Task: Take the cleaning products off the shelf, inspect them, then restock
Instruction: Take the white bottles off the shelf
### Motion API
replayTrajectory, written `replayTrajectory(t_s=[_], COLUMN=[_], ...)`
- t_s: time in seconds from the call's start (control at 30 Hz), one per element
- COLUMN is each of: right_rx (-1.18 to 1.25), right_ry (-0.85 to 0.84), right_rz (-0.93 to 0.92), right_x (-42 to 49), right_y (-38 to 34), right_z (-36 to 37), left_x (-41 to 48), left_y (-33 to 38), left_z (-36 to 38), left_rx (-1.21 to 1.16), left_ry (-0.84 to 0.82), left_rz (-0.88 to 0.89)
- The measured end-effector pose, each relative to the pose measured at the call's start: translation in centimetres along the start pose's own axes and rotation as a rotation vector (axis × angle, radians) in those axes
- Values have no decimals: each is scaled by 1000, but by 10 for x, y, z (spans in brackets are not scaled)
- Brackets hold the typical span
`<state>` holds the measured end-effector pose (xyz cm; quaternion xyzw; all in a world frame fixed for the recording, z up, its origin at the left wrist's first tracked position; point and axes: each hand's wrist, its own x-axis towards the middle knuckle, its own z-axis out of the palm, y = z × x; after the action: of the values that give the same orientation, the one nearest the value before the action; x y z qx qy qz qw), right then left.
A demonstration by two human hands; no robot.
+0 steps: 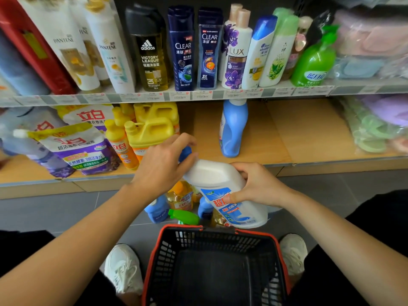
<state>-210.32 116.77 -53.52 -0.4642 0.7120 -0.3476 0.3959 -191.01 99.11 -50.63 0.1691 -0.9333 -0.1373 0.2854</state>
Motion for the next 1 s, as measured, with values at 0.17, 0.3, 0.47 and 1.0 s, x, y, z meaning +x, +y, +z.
replayTrajectory(t_s=[0.17,0.3,0.47,1.0], right_rx=[-2,74,202,537], right_ry=[58,44,-20,153], right_rz=[-7,-4,-6,-20], right_x=[0,0,-2,0], right_y=[2,4,5,-4], right_z=[-2,-5,-9,-8], left_x=[5,8,8,-18], left_y=[-9,-13,-8,20], left_z=[8,9,10,43], left_rx=[-336,-777,-1062,-1134], left_ry=[26,-75,-160,-419], left_rz=[-324,-373,-396,-604])
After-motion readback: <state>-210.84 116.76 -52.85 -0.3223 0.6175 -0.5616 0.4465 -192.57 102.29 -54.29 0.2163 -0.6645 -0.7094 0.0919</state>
